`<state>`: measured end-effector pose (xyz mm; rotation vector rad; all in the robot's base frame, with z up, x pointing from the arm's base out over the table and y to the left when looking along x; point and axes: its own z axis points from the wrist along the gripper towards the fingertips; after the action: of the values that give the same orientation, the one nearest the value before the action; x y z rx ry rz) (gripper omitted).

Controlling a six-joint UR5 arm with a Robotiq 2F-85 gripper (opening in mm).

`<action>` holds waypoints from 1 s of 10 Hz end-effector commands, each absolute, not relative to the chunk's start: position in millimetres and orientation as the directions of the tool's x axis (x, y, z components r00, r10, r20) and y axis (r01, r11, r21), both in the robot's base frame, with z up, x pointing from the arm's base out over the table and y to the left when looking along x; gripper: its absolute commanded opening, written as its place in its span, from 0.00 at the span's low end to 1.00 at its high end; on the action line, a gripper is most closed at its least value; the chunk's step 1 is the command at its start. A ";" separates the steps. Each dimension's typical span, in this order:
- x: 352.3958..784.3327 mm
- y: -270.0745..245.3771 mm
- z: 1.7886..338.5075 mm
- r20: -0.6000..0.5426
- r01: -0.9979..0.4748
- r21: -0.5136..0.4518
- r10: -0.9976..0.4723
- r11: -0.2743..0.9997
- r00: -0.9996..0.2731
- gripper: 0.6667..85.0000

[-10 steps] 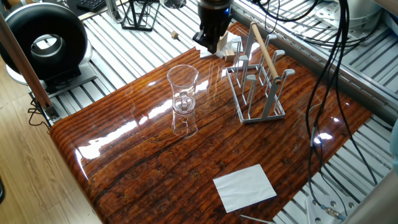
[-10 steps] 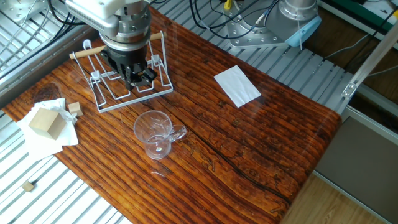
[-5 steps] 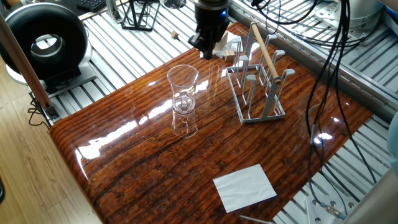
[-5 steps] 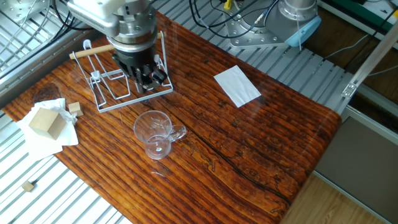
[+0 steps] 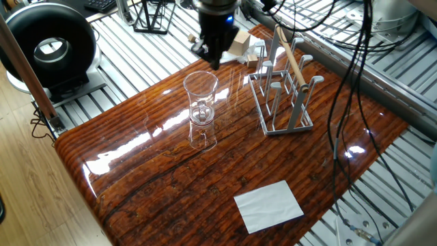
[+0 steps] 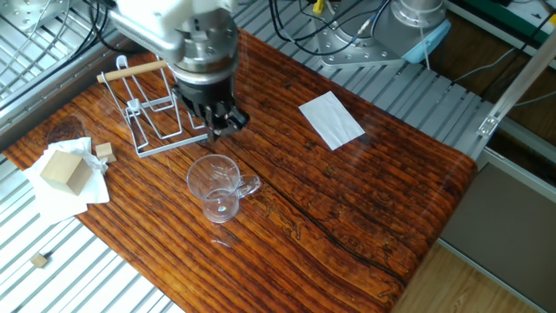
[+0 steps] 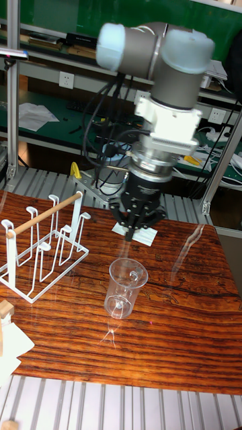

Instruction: Put the cup on the cup rack

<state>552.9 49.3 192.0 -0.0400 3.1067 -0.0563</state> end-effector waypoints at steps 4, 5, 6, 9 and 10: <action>554.0 75.6 186.2 -0.038 0.034 -0.027 0.033 0.999 -0.999 0.01; 553.8 83.5 185.6 -0.037 0.054 -0.003 0.054 0.999 -0.998 0.01; 553.3 87.7 184.0 -0.038 0.075 -0.007 0.075 0.997 -0.996 0.01; 550.7 100.9 180.9 -0.041 0.129 -0.014 0.128 0.992 -0.991 0.01; 551.9 100.3 180.0 -0.047 0.130 -0.019 0.129 0.991 -0.991 0.01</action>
<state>552.1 89.3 181.3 0.1448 3.0971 -0.0525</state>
